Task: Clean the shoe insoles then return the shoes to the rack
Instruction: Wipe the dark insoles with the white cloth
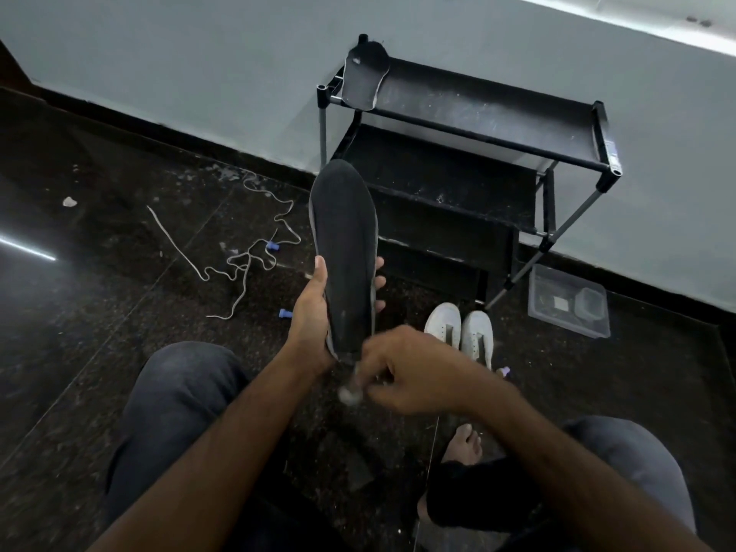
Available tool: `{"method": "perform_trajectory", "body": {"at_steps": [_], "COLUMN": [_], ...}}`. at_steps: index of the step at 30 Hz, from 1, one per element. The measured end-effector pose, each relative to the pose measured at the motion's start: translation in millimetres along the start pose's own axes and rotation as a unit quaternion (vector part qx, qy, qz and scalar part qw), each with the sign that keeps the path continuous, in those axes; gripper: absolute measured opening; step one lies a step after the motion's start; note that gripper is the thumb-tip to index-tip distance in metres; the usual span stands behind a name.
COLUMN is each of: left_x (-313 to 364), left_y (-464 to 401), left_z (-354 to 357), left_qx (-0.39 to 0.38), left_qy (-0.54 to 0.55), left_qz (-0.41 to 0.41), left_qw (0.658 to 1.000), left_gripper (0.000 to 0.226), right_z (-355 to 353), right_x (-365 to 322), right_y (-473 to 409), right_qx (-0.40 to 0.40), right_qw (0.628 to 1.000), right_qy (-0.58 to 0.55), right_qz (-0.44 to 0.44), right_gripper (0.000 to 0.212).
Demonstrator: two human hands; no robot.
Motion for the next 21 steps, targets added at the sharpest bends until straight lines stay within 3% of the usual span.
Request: {"method": "perform_trajectory", "body": {"at_steps": [2,5,8,10,13,14,15,17,19,21], "left_x": [0.9,-1.5,-2.0,-1.0,0.2,0.4,-0.6,-3.7,-4.1,-3.9], "left_y": [-0.8,-2.2,-2.5,-1.9,-3.6,-3.5,-3.8,-3.9,-2.2,0.4], "left_z": [0.6,4.3,4.4,2.7,-1.8,-1.2,-0.3,2.4,4.3,3.8], "left_qx": [-0.006,-0.004,-0.014,-0.009,0.0,-0.002,-0.003,-0.003,-0.01,-0.012], "left_qy": [0.0,0.024,0.029,0.036,0.013,0.006,0.004,0.009,0.005,-0.001], "left_qz": [0.007,-0.005,-0.007,-0.011,0.002,0.008,0.006,0.0,0.001,-0.005], "left_qw": [1.0,1.0,0.999,0.999,1.0,1.0,1.0,1.0,1.0,1.0], "left_gripper": [0.071,0.072,0.077,0.076,0.071,0.071,0.071,0.071,0.071,0.072], "right_z": [-14.6,-42.2,-28.7,-5.0,-2.2,-9.5,-20.0,-40.9,-42.4,-26.1], "right_x": [-0.6,9.1,10.6,5.1,-1.1,-0.8,0.9,6.8,9.8,10.4], "right_y": [8.5,8.7,-3.4,-7.1,4.2,7.9,10.5,9.2,-1.3,-16.2], "right_qx": [-0.044,0.138,0.295,0.21,-0.039,-0.052,-0.011,0.145,0.285,0.329], "right_qw": [0.999,0.987,0.955,0.977,0.999,0.998,0.999,0.985,0.956,0.943], "right_qy": [-0.019,-0.079,0.004,0.033,0.006,-0.018,-0.051,-0.093,-0.057,0.015], "right_qz": [-0.014,0.007,0.032,0.016,0.003,0.001,0.002,0.022,0.045,0.051], "right_gripper": [0.016,0.017,0.016,0.016,0.016,0.015,0.015,0.015,0.017,0.019]}}
Point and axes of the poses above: each hand's wrist, its own y-axis away from the middle knuckle, its own z-axis out of the palm, x = y × z, the point moved 2 cm from there along -y, towards the middle knuckle
